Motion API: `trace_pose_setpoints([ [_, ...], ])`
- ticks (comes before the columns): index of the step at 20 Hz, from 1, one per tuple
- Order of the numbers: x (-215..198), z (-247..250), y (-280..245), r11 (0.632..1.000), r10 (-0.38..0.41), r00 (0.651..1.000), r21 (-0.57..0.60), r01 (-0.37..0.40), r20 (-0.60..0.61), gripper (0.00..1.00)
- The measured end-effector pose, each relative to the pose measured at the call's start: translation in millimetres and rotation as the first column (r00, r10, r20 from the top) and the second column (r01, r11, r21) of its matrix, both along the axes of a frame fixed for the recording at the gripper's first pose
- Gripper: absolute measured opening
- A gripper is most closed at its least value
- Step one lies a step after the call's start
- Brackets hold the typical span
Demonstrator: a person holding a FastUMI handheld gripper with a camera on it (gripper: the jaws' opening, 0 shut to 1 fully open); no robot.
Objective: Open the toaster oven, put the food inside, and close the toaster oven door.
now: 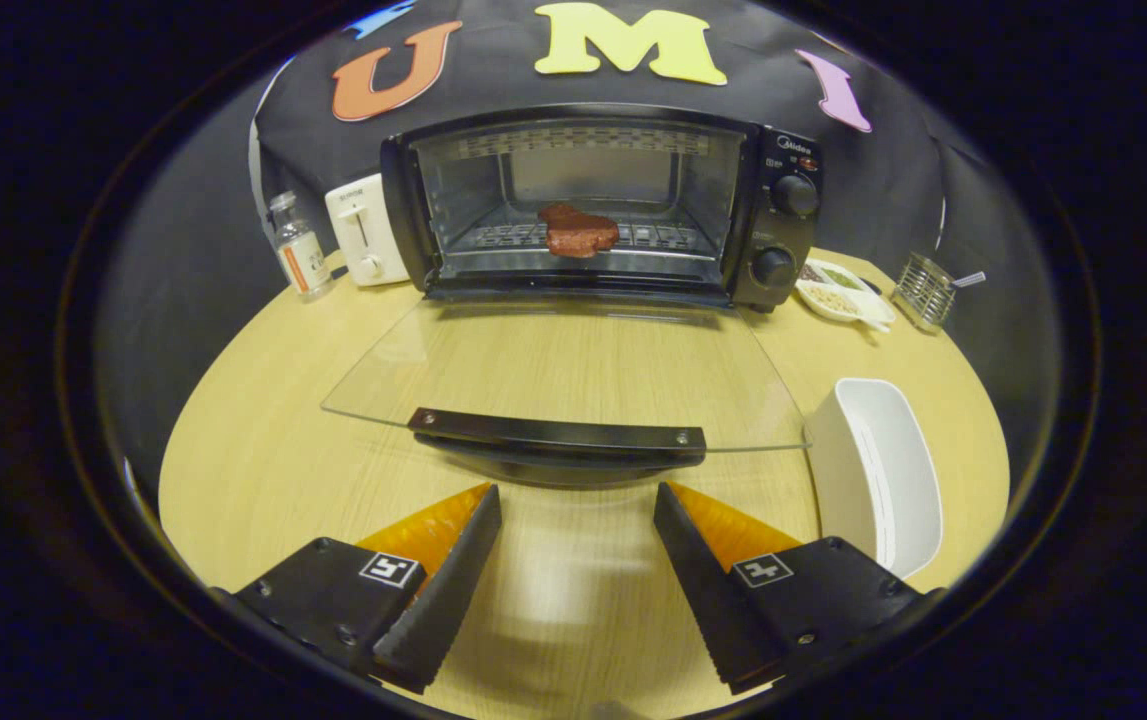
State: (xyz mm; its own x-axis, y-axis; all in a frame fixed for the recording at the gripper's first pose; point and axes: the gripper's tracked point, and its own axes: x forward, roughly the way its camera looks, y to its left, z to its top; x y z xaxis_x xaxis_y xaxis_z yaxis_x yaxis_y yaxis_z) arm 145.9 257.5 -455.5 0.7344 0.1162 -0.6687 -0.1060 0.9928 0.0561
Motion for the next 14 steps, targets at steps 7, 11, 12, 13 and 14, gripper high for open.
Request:
trace_pose_setpoints([
  [7, 2.8, 18.8, 0.4, 1.000, 0.004, 1.000, 0.019, -0.003, -0.020, 0.99],
  [11, 5.4, 46.1, 1.4, 1.000, 0.015, 1.000, 0.003, -0.015, 0.015, 0.99],
  [12, 6.4, 52.4, 1.5, 1.000, 0.018, 1.000, 0.005, -0.018, 0.020, 0.99],
  [13, 8.1, 58.4, 1.4, 1.000, 0.018, 1.000, 0.008, -0.019, 0.019, 0.99],
  [14, 8.1, 64.6, 1.6, 1.000, 0.017, 1.000, 0.014, -0.017, 0.021, 0.99],
])
